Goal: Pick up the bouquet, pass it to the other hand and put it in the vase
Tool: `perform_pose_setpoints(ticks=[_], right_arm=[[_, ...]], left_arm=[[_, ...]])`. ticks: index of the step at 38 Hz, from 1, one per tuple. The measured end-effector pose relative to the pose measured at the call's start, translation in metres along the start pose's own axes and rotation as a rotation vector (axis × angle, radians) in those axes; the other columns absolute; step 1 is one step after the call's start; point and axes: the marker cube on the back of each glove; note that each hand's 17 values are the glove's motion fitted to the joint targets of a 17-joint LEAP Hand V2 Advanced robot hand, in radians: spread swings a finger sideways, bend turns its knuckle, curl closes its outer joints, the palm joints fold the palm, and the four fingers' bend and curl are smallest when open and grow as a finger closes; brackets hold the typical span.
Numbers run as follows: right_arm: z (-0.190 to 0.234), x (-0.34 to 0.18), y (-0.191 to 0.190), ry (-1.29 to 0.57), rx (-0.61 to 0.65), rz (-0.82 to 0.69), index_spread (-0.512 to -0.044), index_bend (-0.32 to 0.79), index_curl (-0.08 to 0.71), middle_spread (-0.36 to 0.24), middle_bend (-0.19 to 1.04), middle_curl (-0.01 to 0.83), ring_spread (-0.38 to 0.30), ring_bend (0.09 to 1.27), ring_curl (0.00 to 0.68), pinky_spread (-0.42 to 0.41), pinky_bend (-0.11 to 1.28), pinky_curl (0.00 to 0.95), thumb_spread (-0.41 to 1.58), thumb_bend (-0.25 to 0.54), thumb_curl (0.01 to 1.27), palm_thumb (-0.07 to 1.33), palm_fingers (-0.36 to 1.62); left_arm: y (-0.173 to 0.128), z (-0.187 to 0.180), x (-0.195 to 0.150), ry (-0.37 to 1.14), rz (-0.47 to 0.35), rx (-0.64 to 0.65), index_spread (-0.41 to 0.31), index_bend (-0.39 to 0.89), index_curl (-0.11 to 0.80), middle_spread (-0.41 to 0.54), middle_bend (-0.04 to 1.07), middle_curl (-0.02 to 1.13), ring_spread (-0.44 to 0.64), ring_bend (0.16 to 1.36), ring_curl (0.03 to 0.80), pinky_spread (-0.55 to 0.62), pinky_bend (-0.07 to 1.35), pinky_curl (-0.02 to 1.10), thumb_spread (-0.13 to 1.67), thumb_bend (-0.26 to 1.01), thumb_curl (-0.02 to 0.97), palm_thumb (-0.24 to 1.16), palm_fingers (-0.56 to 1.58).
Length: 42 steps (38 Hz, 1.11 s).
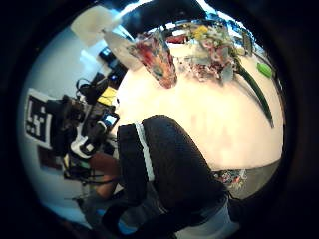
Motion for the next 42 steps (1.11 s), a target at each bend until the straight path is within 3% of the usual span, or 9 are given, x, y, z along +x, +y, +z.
perform_pose_setpoints(ticks=[11,19,28,42], right_arm=[[-0.004,0.012,0.001,0.056,-0.058,-0.005,-0.412,0.14,0.237,-0.025,0.21,0.266,0.149,0.2,0.169,0.302,0.4,0.272,1.18,-0.018,0.2,0.19,0.16],[-0.001,0.071,-0.009,0.086,-0.067,0.084,-0.411,0.1,0.223,-0.012,0.2,0.287,0.161,0.22,0.192,0.307,0.46,0.304,1.15,-0.019,0.23,0.2,0.08],[0.029,0.146,-0.016,0.093,-0.156,0.211,-0.409,0.09,0.195,0.021,0.19,0.295,0.174,0.22,0.206,0.311,0.55,0.339,1.11,-0.019,0.25,0.23,-0.04],[0.118,0.234,-0.061,0.017,-0.217,0.305,-0.403,0.08,0.15,0.054,0.17,0.284,0.19,0.22,0.219,0.318,0.63,0.359,1.07,-0.022,0.27,0.27,-0.12]], left_arm=[[-0.001,-0.002,-0.006,0.024,-0.003,0.006,-0.092,0.16,0.282,0.109,0.18,0.25,0.37,0.48,0.215,0.5,0.22,0.23,1.06,-0.02,0.188,0.02,0.29],[-0.006,0.004,-0.013,0.028,-0.011,0.022,-0.084,0.14,0.287,0.116,0.19,0.27,0.37,0.49,0.229,0.5,0.23,0.26,1.07,-0.02,0.208,0.02,0.27],[-0.004,0.011,-0.002,0.048,0.003,0.018,-0.075,0.14,0.288,0.12,0.19,0.29,0.38,0.5,0.238,0.5,0.25,0.28,1.07,-0.02,0.225,0.01,0.25],[-0.006,0.027,-0.007,0.04,-0.019,-0.003,-0.073,0.15,0.293,0.13,0.19,0.31,0.38,0.51,0.25,0.5,0.26,0.31,1.08,-0.02,0.238,0.01,0.24]])
